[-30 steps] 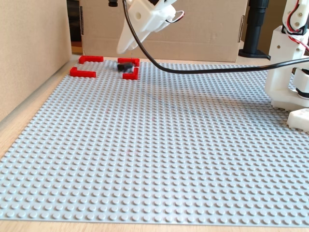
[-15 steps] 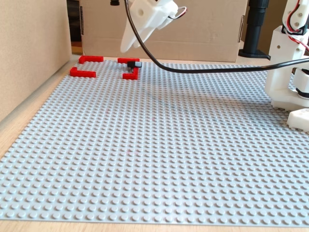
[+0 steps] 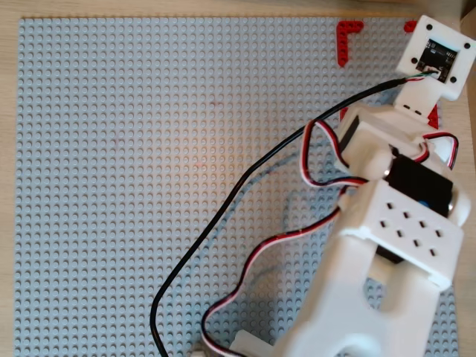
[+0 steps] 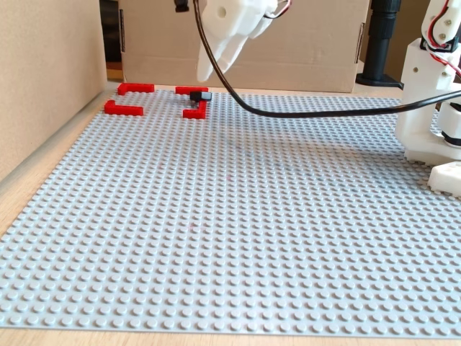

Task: Grab the Lego and store it in red box

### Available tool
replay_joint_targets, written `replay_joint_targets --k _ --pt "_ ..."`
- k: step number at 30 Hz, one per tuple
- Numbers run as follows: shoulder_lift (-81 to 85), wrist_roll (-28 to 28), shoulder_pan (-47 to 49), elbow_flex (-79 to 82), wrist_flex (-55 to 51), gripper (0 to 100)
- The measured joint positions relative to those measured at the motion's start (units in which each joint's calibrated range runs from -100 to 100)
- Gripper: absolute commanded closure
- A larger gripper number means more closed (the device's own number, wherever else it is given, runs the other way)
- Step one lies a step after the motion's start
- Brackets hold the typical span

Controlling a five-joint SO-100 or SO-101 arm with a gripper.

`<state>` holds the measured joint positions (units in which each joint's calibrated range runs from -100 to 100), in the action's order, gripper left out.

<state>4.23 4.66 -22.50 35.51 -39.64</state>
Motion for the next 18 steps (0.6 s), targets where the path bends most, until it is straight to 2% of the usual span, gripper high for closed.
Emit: replay_joint_targets --k 7,18 --pt "-5.33 0.05 -2.98 -4.65 -4.15 95" --pt "-14.62 1.66 -4.94 -11.27 -4.4 95"
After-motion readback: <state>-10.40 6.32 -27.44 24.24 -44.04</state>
